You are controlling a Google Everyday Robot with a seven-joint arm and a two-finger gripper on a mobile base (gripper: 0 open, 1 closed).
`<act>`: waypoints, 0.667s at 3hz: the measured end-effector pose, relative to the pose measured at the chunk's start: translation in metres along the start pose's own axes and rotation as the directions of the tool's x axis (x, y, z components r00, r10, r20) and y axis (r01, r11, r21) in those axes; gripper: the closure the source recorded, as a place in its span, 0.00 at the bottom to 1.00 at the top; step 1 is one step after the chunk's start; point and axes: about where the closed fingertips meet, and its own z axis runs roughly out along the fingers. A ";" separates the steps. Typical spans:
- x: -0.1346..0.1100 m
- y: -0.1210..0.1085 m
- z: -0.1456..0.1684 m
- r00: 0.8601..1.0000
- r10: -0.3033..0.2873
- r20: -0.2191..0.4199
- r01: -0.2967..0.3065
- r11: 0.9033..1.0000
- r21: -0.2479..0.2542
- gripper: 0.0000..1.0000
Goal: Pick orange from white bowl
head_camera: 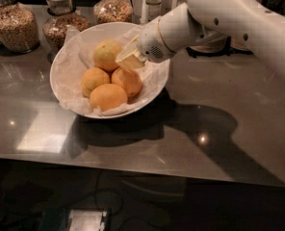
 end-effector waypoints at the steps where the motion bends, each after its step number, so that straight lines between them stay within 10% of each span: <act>1: -0.010 -0.011 -0.004 1.000 -0.027 0.005 0.027 0.999 0.035 0.58; 2: -0.018 -0.021 -0.009 0.999 -0.051 0.010 0.050 0.996 0.069 0.34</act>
Offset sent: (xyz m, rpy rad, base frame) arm 0.0292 -0.0052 0.0403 -0.0033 -0.1363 -0.0410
